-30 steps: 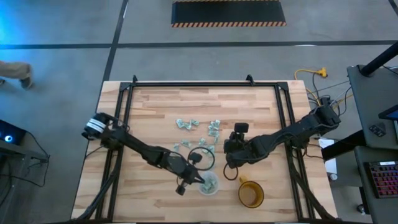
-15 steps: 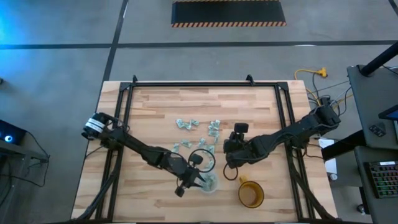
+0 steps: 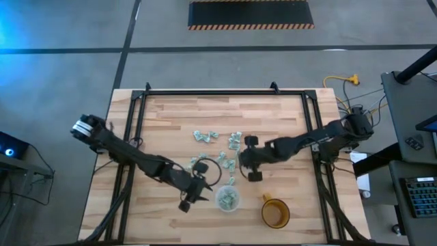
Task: Pick and place Stevia / Truvia into bins
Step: Put the stevia packet into the transparent bin
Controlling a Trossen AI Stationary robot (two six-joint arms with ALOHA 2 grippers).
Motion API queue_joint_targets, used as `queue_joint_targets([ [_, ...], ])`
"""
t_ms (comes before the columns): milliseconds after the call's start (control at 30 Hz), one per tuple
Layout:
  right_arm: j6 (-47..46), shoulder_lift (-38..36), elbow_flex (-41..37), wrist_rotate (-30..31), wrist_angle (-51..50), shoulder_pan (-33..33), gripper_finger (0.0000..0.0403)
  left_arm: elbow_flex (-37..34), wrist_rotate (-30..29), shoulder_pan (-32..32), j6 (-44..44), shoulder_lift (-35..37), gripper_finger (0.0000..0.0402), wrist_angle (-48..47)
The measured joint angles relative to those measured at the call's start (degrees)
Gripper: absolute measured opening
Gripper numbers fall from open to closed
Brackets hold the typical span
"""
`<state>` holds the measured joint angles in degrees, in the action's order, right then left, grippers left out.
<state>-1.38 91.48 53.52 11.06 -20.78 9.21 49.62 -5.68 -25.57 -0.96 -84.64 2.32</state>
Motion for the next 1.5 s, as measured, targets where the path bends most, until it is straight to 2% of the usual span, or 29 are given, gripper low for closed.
queue_joint_targets([
  [167,-1.5,-0.8,-1.3,-0.4,-0.1,-3.4,0.0057,-2.1,-18.9,-1.9,10.4,3.6,0.0155,-18.2],
  [267,-1.5,-0.8,-1.5,-0.6,0.0,-3.4,0.0057,-5.0,-22.5,-1.8,17.2,3.8,0.0155,-23.2],
  [533,-2.0,-0.8,-1.5,-0.6,0.2,-3.4,0.0057,-10.3,-21.9,1.1,20.3,2.1,0.0155,-22.7],
  [833,-2.1,-0.8,-1.5,-0.7,0.1,-3.2,0.0057,-12.4,-13.3,2.0,23.6,2.8,0.0155,-23.1],
  [1033,-2.1,-0.8,-1.5,-0.8,0.1,-2.8,0.0057,-14.1,-11.8,2.8,27.1,2.8,0.0148,-24.2],
  [1200,-2.1,-0.8,-1.5,-0.8,0.2,-2.8,0.0056,-14.3,-10.1,3.5,27.3,2.8,0.0106,-24.1],
  [1400,-2.1,-0.8,-1.5,-0.8,0.2,-2.8,0.0056,-14.3,-9.0,3.5,26.0,2.8,0.0016,-24.3],
  [1500,-2.1,-0.8,-1.5,-0.8,0.2,-2.8,0.0056,-13.9,-9.0,3.5,25.6,2.8,0.0007,-24.4],
])
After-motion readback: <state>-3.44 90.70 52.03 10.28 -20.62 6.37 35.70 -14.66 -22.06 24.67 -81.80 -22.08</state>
